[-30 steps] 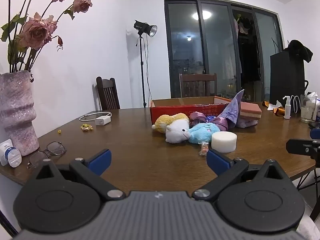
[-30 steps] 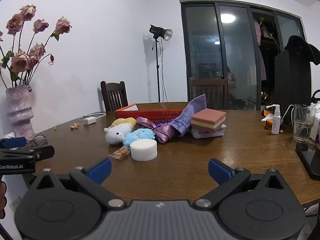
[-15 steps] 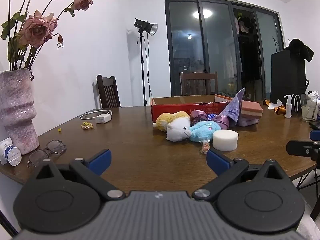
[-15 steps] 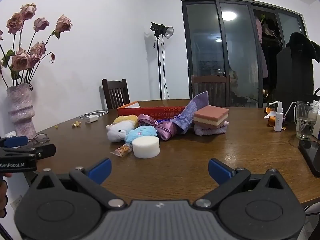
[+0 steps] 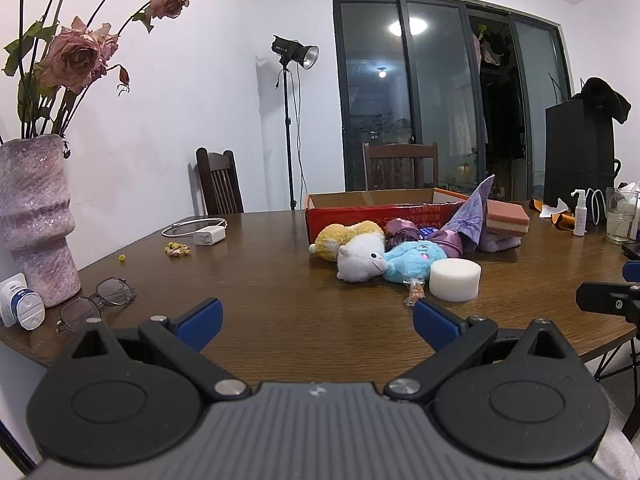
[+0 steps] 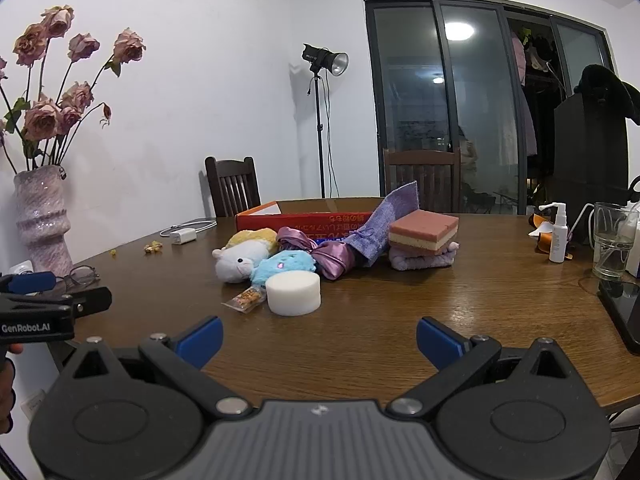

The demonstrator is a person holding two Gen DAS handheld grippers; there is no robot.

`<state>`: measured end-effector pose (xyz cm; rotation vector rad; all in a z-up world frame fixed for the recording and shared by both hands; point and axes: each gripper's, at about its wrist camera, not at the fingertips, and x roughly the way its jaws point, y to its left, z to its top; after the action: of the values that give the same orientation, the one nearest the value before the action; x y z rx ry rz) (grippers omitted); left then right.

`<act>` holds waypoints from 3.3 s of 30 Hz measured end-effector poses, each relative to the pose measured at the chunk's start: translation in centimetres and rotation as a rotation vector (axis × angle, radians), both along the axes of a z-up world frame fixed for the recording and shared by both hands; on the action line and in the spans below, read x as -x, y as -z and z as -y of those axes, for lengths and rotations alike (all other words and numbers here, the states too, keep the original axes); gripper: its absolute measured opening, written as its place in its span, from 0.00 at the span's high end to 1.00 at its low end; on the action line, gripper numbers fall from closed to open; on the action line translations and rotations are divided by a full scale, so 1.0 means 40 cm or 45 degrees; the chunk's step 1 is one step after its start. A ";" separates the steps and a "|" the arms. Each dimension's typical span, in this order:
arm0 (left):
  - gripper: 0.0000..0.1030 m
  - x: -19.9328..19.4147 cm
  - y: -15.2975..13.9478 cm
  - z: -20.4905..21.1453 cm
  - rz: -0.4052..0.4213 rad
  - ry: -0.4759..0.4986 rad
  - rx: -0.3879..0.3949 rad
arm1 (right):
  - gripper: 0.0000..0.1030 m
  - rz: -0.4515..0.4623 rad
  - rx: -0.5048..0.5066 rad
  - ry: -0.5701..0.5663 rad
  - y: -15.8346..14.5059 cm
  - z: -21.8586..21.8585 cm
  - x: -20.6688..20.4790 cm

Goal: Organize soft objects

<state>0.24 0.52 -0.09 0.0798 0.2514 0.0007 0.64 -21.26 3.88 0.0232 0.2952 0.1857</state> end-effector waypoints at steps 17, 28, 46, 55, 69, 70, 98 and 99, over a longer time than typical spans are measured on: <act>0.00 0.000 0.001 0.010 0.016 -0.009 -0.016 | 0.00 0.003 0.001 -0.007 -0.002 0.002 -0.002; 0.00 -0.006 0.003 0.005 0.008 -0.013 -0.015 | 0.00 0.009 0.002 -0.011 -0.004 0.001 0.001; 0.00 -0.011 0.016 -0.001 -0.006 -0.014 -0.022 | 0.00 0.009 0.009 -0.013 0.002 -0.003 0.002; 0.00 -0.043 -0.021 0.017 0.009 -0.005 -0.014 | 0.00 0.015 -0.014 0.019 -0.019 0.006 -0.040; 0.00 -0.216 -0.077 0.036 -0.068 -0.039 -0.002 | 0.00 -0.041 -0.047 0.025 -0.059 0.048 -0.219; 0.00 -0.234 -0.080 0.038 -0.074 -0.039 -0.003 | 0.00 -0.045 -0.050 0.022 -0.060 0.049 -0.232; 0.59 -0.476 0.003 0.094 -0.479 0.446 0.190 | 0.77 -0.426 -0.301 -0.315 0.030 0.019 -0.529; 0.59 -0.469 -0.002 0.089 -0.475 0.452 0.194 | 0.77 -0.432 -0.310 -0.315 0.029 0.023 -0.524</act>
<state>18.99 -3.06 -0.02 -0.0295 0.6066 -0.3886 21.60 -22.18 2.72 0.2622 0.6130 0.4652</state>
